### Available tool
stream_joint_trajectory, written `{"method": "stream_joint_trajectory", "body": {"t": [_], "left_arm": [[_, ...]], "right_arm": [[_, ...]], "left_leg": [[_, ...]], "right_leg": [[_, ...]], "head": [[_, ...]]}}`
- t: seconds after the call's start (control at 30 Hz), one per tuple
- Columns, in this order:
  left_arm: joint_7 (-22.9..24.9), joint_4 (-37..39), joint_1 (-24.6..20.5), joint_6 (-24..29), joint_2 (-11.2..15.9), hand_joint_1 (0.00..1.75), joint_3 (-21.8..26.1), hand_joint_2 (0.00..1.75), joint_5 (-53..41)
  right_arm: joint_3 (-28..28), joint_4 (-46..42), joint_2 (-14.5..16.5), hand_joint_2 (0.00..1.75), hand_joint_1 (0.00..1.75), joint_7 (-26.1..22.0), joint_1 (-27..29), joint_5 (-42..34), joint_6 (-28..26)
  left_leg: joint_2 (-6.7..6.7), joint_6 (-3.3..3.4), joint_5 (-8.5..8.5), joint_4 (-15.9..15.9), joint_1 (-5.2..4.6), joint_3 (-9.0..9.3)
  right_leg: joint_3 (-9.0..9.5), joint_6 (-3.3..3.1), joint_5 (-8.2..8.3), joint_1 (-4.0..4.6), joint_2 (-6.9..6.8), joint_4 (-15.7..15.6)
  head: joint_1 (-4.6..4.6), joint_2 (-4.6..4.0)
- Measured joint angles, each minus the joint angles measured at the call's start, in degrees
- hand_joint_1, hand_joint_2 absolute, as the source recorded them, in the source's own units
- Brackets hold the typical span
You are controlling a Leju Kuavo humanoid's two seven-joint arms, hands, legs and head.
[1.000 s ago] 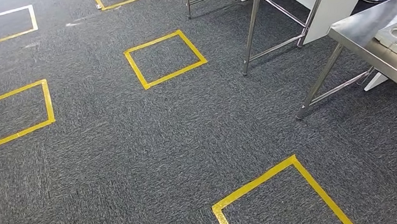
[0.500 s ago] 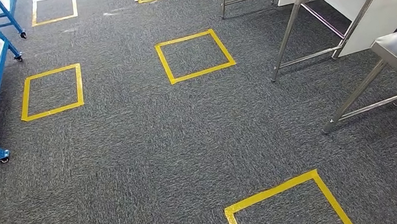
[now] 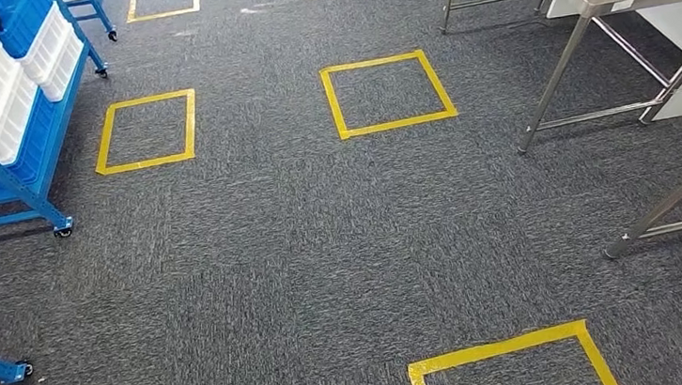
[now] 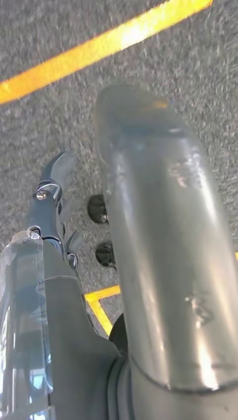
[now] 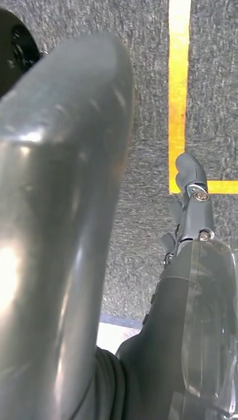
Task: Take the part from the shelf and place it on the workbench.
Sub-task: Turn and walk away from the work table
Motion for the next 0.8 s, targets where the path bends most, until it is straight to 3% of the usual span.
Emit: {"method": "stream_joint_trajectory", "body": {"t": [0.07, 0.13, 0.2, 0.23, 0.27, 0.33, 0.4, 0.43, 0.5, 0.53, 0.6, 0.67, 0.7, 0.73, 0.77, 0.8], "left_arm": [[0.05, 0.00, 0.04, 0.01, 0.00, 0.00, 0.01, 0.00, 0.00], [0.06, 0.00, -0.05, 0.00, 0.01, 0.00, -0.01, 0.00, 0.00], [0.07, 0.00, -0.06, 0.00, 0.01, 0.00, -0.02, 0.00, 0.00], [0.07, 0.00, -0.02, 0.00, 0.01, 0.00, -0.02, 0.00, 0.00], [0.07, 0.00, 0.05, 0.00, 0.01, 0.00, -0.02, 0.00, 0.00], [0.07, 0.00, 0.13, -0.02, 0.01, 0.00, -0.02, 0.00, 0.02], [0.09, 0.00, 0.04, -0.09, 0.01, 0.00, -0.02, 0.00, 0.09], [0.11, 0.00, 0.02, -0.14, 0.01, 0.00, -0.02, 0.00, 0.14], [0.20, 0.00, 0.16, -0.19, 0.08, 0.00, -0.01, 0.00, 0.25], [0.24, 0.00, 0.25, -0.20, 0.12, 0.00, 0.00, 0.00, 0.31], [0.28, -0.01, 0.26, -0.20, 0.16, 0.00, 0.01, 0.00, 0.46], [0.31, -0.02, 0.19, -0.19, 0.14, 0.00, -0.01, 0.00, 0.58], [0.32, -0.02, 0.18, -0.18, 0.13, 0.00, -0.01, 0.00, 0.62], [0.33, -0.02, 0.20, -0.16, 0.11, 0.00, -0.01, 0.00, 0.64], [0.33, -0.02, 0.24, -0.14, 0.11, 0.00, 0.00, 0.00, 0.66], [0.33, -0.02, 0.26, -0.13, 0.11, 0.00, 0.01, 0.00, 0.67]], "right_arm": [[0.01, 0.00, 0.03, 0.00, 0.00, -0.01, 0.02, 0.02, 0.02], [0.02, 0.00, 0.06, 0.00, 0.00, -0.01, 0.21, 0.04, 0.02], [0.02, 0.00, 0.06, 0.00, 0.00, -0.01, 0.35, 0.05, 0.01], [0.02, 0.00, 0.06, 0.00, 0.00, -0.01, 0.36, 0.06, 0.01], [0.02, 0.00, 0.06, 0.00, 0.00, -0.01, 0.31, 0.06, 0.02], [0.02, 0.00, 0.08, 0.00, 0.00, -0.02, 0.21, 0.06, 0.07], [0.02, 0.00, 0.11, 0.00, 0.00, -0.01, 0.16, 0.06, 0.09], [0.02, 0.00, 0.12, 0.00, 0.00, 0.00, 0.13, 0.06, 0.08], [0.02, 0.00, 0.12, 0.00, 0.00, -0.01, -0.10, 0.06, 0.07], [0.01, 0.00, 0.11, 0.00, 0.00, -0.01, -0.19, 0.06, 0.07], [0.00, 0.00, 0.09, 0.00, 0.00, -0.01, -0.16, 0.10, 0.07], [-0.01, 0.01, 0.08, 0.00, 0.00, -0.01, 0.01, 0.20, 0.07], [-0.01, 0.01, 0.08, 0.00, 0.00, 0.00, 0.07, 0.27, 0.07], [-0.01, 0.02, 0.08, 0.00, 0.00, 0.00, 0.12, 0.32, 0.08], [-0.01, 0.02, 0.08, 0.00, 0.00, 0.00, 0.15, 0.36, 0.09], [-0.01, 0.02, 0.07, 0.00, 0.00, 0.00, 0.18, 0.38, 0.09]], "left_leg": [[1.55, -0.46, -1.25, 1.77, -0.08, -0.90], [4.49, -0.73, -4.90, 7.85, -0.12, -3.66], [5.69, -1.07, -8.12, 14.97, 0.02, -6.82], [5.94, -1.19, -8.29, 16.35, 0.08, -7.30], [6.16, -1.24, -7.39, 15.40, 0.11, -6.60], [7.43, -1.07, -3.88, 7.81, 0.09, -2.29], [8.81, -0.51, -1.84, 1.33, -0.20, 1.26], [9.06, -0.20, -1.67, 0.12, -0.38, 1.81], [8.18, 0.42, -1.53, -0.22, -0.54, 1.79], [7.73, 0.72, -1.32, -0.54, -0.46, 1.91], [6.87, 1.39, -0.82, -1.18, -0.16, 2.22], [6.00, 1.69, -0.61, -1.28, -0.10, 2.01], [5.45, 1.70, -0.59, -1.22, -0.12, 1.87], [4.85, 1.69, -0.59, -1.15, -0.14, 1.80], [4.21, 1.66, -0.60, -1.05, -0.13, 1.79], [3.53, 1.57, -0.64, -0.92, -0.10, 1.83]], "right_leg": [[0.28, -0.85, 0.37, -0.16, -1.42, -0.63], [0.37, -1.50, 0.50, -0.01, -3.05, -0.98], [0.25, -1.71, 0.42, 0.27, -4.58, -0.90], [0.22, -1.72, 0.35, 0.36, -5.34, -0.84], [0.24, -1.67, 0.27, 0.39, -6.03, -0.77], [0.45, -1.42, 0.00, 0.42, -7.27, -0.57], [0.66, -0.89, -0.34, 0.62, -8.21, -0.35], [0.75, -0.60, -0.45, 0.68, -8.56, -0.29], [1.00, 0.00, -0.56, 0.67, -9.26, -0.39], [1.10, 0.31, -0.82, 0.54, -9.00, -0.18], [0.05, 0.81, -2.96, 0.32, -6.76, 2.65], [-3.40, 1.07, -6.92, 0.01, -4.13, 9.92], [-5.25, 1.18, -8.35, -0.08, -3.64, 13.55], [-6.43, 1.25, -8.72, -0.16, -3.47, 15.74], [-6.57, 1.29, -7.82, -0.24, -3.38, 15.68], [-5.58, 1.30, -5.85, -0.37, -3.17, 13.31]], "head": [[-0.11, 0.00], [-0.34, 0.00], [-0.45, 0.00], [-0.45, 0.00], [-0.46, 0.00], [-0.48, 0.00], [-0.43, 0.00], [-0.40, 0.00], [-0.35, 0.00], [-0.34, 0.01], [-0.15, 0.01], [0.06, 0.01], [0.08, 0.02], [0.09, 0.02], [0.09, 0.01], [0.10, 0.01]]}}
